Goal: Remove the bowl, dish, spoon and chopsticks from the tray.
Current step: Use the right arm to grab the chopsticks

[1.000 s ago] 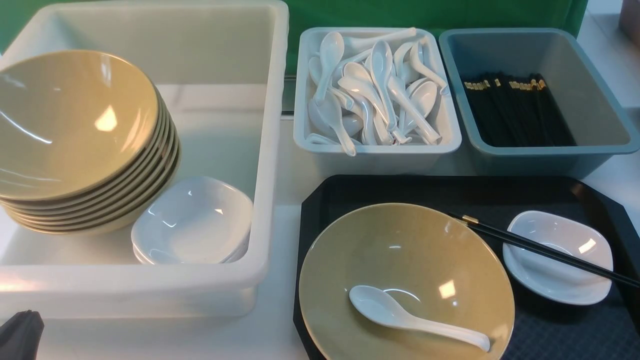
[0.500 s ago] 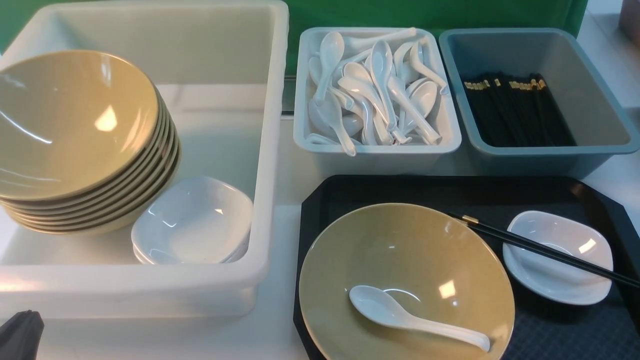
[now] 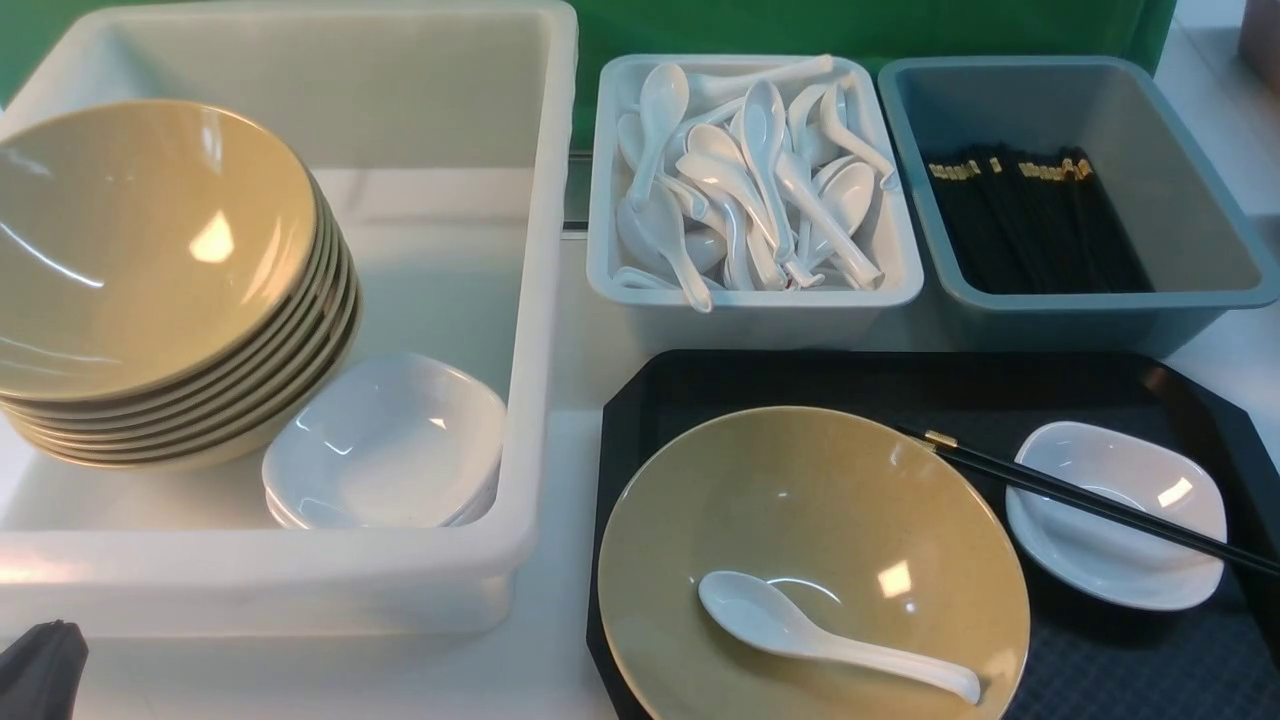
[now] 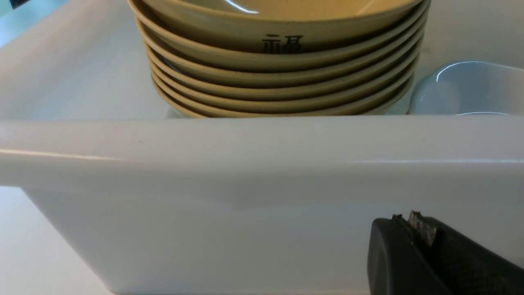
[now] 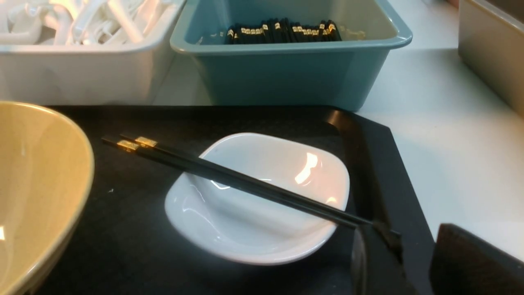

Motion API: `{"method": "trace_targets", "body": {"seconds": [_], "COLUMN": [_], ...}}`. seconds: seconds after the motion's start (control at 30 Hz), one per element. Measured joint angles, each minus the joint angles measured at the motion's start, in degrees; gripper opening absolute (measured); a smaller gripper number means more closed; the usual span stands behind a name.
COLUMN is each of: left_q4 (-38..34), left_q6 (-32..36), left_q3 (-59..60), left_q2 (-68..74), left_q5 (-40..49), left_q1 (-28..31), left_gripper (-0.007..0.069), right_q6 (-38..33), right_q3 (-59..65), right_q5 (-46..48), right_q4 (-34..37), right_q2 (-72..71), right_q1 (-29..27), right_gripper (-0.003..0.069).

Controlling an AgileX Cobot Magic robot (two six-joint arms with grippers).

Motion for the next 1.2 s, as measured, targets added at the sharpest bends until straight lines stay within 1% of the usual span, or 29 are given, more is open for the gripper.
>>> {"method": "trace_targets", "body": {"seconds": [0.07, 0.13, 0.2, 0.23, 0.27, 0.3, 0.33, 0.37, 0.4, 0.43, 0.47, 0.53, 0.57, 0.63, 0.67, 0.8, 0.83, 0.87, 0.93, 0.97, 1.0, 1.03, 1.07, 1.1, 1.13, 1.2], "left_q4": [-0.25, -2.79, -9.7, -14.63, -20.46, -24.23, -30.9, -40.36, -42.93, -46.57, -54.13, -59.61, -60.49, -61.15, -62.02, -62.4, -62.4, -62.4, -62.12, -62.11, -60.95, -60.73, -58.57, -56.35, -52.97, -46.63], "left_q6": [-0.29, -2.17, -6.48, -8.73, -12.74, -14.18, -18.7, -23.8, -25.1, -26.81, -29.78, -30.84, -30.84, -30.84, -30.88, -29.91, -26.58, -25.0, -16.87, -15.96, -7.41, -6.49, -0.51, 2.82, 5.64, 7.82], "left_q3": [0.0, 0.0, 0.0, 0.0, 0.0, 0.0, 0.0, 0.0, 0.0, 0.0, 0.0, 0.0, 0.0, 0.0, 0.0, 0.0, -0.05, -0.36, -3.17, -3.62, -8.47, -9.09, -13.74, -17.23, -20.76, -27.84], "left_q2": [0.0, 0.0, 0.0, 0.0, 0.0, 0.0, 0.0, 0.0, 0.0, 0.0, 0.0, 0.0, 0.0, 0.0, 0.0, 0.0, 0.0, 0.0, 0.0, 0.0, 0.0, 0.0, 1.0, 2.78, 5.41, 12.42], "left_q5": [-0.07, -0.41, -1.15, -1.9, -2.73, -3.15, -3.7, -4.28, -4.44, -4.73, -5.43, -6.52, -6.81, -7.22, -7.42, -7.17, -6.65, -6.16, -4.24, -4.0, -1.71, -1.4, 1.61, 4.22, 7.52, 12.77], "left_q1": [0.0, 0.0, 0.0, 0.0, 0.0, 0.0, 0.0, 0.0, 0.0, 0.0, 0.0, 0.0, 0.0, 0.0, 0.0, 0.0, 0.0, 0.0, 0.0, 0.0, 0.0, 0.0, 0.0, 0.0, 0.0, 0.0], "left_gripper": [-0.0008, -0.0008, -0.0008, -0.0008, -0.0008, -0.0008, -0.0008, -0.0008, -0.0008, -0.0008, -0.0008, -0.0008, -0.0008, -0.0008, -0.0008, -0.0008, -0.0008, -0.0008, -0.0008, -0.0008, -0.0008, -0.0008, -0.0008, -0.0008, -0.0008, -0.0008], "right_q6": [0.0, 0.0, 0.62, 2.38, 5.97, 6.7, 12.79, 20.39, 21.6, 26.55, 35.47, 48.27, 50.74, 52.46, 52.61, 49.44, 48.57, 47.77, 43.51, 43.51, 36.62, 35.75, 29.99, 26.12, 21.47, 13.85], "right_q3": [0.0, 0.0, 0.0, 0.0, 0.0, 0.0, 0.0, 0.0, 0.0, 0.0, 0.0, 0.0, 0.0, 0.0, 0.0, 0.0, 0.0, 0.0, 0.0, 0.0, -1.19, -1.43, -4.04, -6.56, -10.0, -15.69], "right_q5": [0.0, 0.0, 0.0, -0.05, -0.11, -0.11, -0.17, -0.23, -0.29, -0.39, -0.5, -0.57, -0.6, -0.64, -0.64, -0.59, -0.59, -0.65, -1.31, -1.31, -0.67, -0.51, 0.3, 0.72, 1.09, 1.84], "right_q4": [0.0, 0.0, 0.0, 0.26, 1.28, 1.28, 3.43, 5.52, 5.94, 7.6, 10.31, 12.45, 12.61, 12.66, 12.68, 12.68, 12.73, 12.83, 13.09, 13.14, 13.22, 13.22, 13.22, 13.15, 13.15, 13.15], "right_q2": [0.0, 0.0, 0.0, 0.0, 0.0, 0.0, 0.0, 0.0, 0.0, 0.0, 0.0, 0.0, 0.0, 0.0, 0.0, 0.0, 0.0, 0.0, 0.0, 0.0, 0.0, 0.0, 0.17, 1.01, 3.21, 8.35], "right_q1": [0.0, 0.0, 0.0, 0.0, 0.0, 0.0, 0.0, 0.0, 0.0, 0.0, 0.0, 0.0, 0.0, 0.0, 0.0, 0.0, 0.0, 0.0, 0.2, 0.2, 1.12, 1.25, 2.16, 2.71, 3.28, 3.88], "right_gripper": [0.0239, 0.0239, 0.0239, 0.0239, 0.0239, 0.0239, 0.0239, 0.0239, 0.0239, 0.0239, 0.0239, 0.0239, 0.0239, 0.0239, 0.0239, 0.0239, 0.0239, 0.0239, 0.0239, 0.0239, 0.0236, 0.0235, 0.0221, 0.0202, 0.0166, 0.0115]}}
